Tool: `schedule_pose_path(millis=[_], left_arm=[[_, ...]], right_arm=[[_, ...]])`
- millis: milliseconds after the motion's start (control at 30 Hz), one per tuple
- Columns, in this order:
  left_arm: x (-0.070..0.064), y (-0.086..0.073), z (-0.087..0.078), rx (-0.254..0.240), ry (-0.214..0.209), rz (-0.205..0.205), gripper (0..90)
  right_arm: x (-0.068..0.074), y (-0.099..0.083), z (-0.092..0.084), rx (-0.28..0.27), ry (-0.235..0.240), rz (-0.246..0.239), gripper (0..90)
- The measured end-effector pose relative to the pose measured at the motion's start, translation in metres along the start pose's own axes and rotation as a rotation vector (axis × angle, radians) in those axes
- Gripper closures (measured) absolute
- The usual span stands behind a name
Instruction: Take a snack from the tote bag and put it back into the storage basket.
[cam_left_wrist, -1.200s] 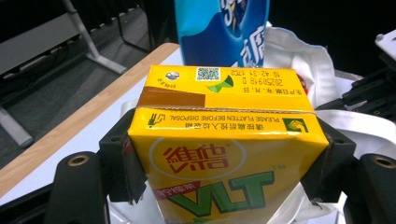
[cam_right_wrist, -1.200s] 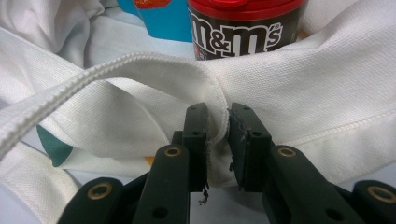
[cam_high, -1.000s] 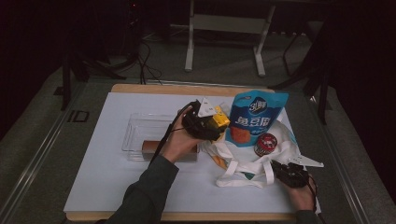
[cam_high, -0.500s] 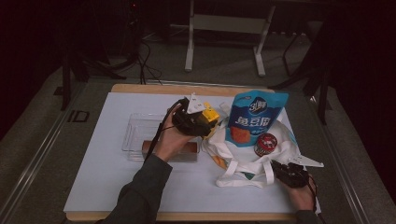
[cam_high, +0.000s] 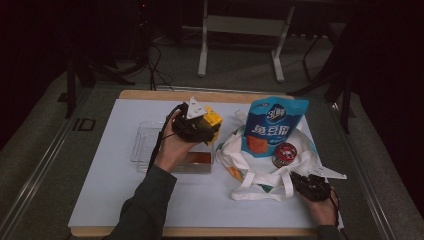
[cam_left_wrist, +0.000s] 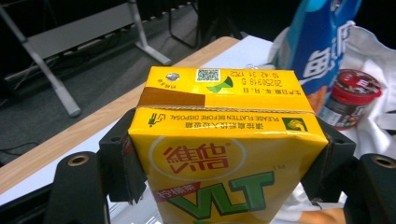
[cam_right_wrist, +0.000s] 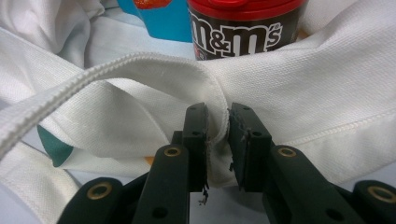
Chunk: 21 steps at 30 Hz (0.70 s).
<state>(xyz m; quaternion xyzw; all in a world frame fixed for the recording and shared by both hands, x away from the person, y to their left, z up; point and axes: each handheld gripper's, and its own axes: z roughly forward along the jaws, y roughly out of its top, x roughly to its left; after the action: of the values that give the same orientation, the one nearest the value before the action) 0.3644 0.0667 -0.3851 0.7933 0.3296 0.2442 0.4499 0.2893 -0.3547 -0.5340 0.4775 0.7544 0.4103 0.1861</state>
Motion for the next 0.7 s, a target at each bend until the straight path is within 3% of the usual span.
schedule_pose_path(millis=[300, 700], left_arm=[[0.014, -0.007, -0.009, 0.000, 0.055, -0.036, 28.7], [0.027, -0.014, -0.019, 0.007, 0.113, -0.043, 28.6]], right_arm=[[0.000, 0.000, 0.000, 0.001, 0.000, 0.001, 76.4], [0.000, 0.000, 0.000, -0.001, -0.001, -0.002, 76.3]])
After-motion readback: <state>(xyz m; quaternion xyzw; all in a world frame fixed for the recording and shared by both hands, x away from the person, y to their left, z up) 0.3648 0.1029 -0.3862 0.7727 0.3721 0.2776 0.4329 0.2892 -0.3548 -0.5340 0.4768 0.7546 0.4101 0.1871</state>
